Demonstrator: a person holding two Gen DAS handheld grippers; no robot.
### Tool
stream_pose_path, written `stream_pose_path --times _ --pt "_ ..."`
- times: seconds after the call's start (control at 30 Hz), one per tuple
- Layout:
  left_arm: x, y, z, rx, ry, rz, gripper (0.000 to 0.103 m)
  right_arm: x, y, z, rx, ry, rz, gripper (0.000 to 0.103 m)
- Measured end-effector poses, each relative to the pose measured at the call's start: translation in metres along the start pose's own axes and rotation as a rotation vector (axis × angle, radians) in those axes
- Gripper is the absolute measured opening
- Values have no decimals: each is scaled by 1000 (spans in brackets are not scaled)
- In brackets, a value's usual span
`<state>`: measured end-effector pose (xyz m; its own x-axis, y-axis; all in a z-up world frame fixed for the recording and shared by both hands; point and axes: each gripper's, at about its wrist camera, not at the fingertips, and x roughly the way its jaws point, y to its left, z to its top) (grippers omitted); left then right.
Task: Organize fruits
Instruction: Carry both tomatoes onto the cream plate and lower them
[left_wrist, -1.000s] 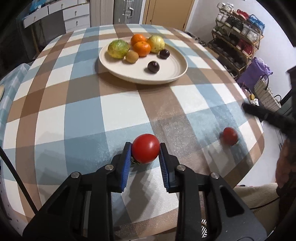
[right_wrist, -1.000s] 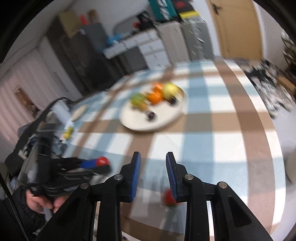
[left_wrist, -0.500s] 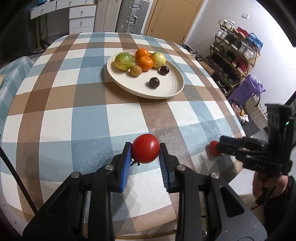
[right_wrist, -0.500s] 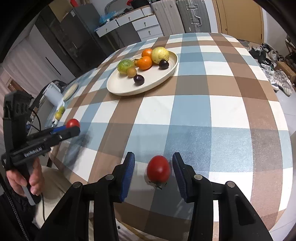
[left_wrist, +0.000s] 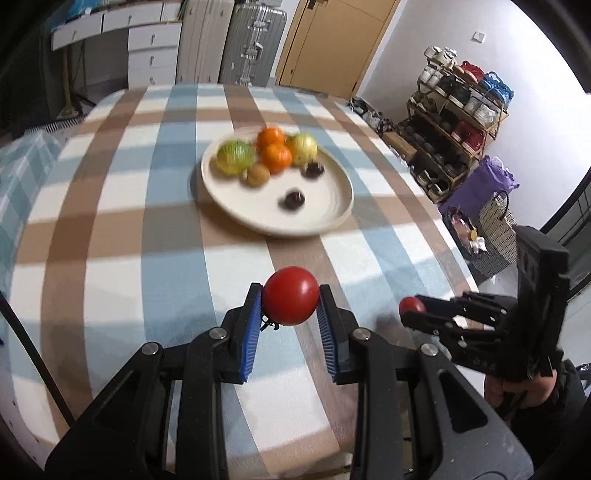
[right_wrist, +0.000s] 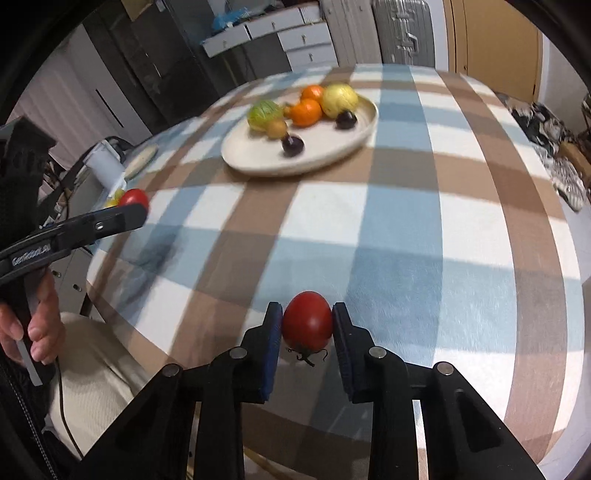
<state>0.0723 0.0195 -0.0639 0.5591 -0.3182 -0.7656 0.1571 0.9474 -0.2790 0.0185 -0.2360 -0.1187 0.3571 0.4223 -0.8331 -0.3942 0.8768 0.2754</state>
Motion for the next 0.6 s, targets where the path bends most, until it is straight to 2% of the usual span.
stream_pose_path --times 0.13,0.3,0.47,0.6 --pt "8 5 34 -3 -18 11 26 -8 6 23 9 -66 43 28" --pt "41 15 69 -12 10 6 26 -9 14 65 -5 -130 79 28" --pt "80 24 91 -9 51 -11 26 1 4 109 41 -173 115 28" --pt "106 24 99 13 73 -22 26 25 -11 145 98 -179 163 28"
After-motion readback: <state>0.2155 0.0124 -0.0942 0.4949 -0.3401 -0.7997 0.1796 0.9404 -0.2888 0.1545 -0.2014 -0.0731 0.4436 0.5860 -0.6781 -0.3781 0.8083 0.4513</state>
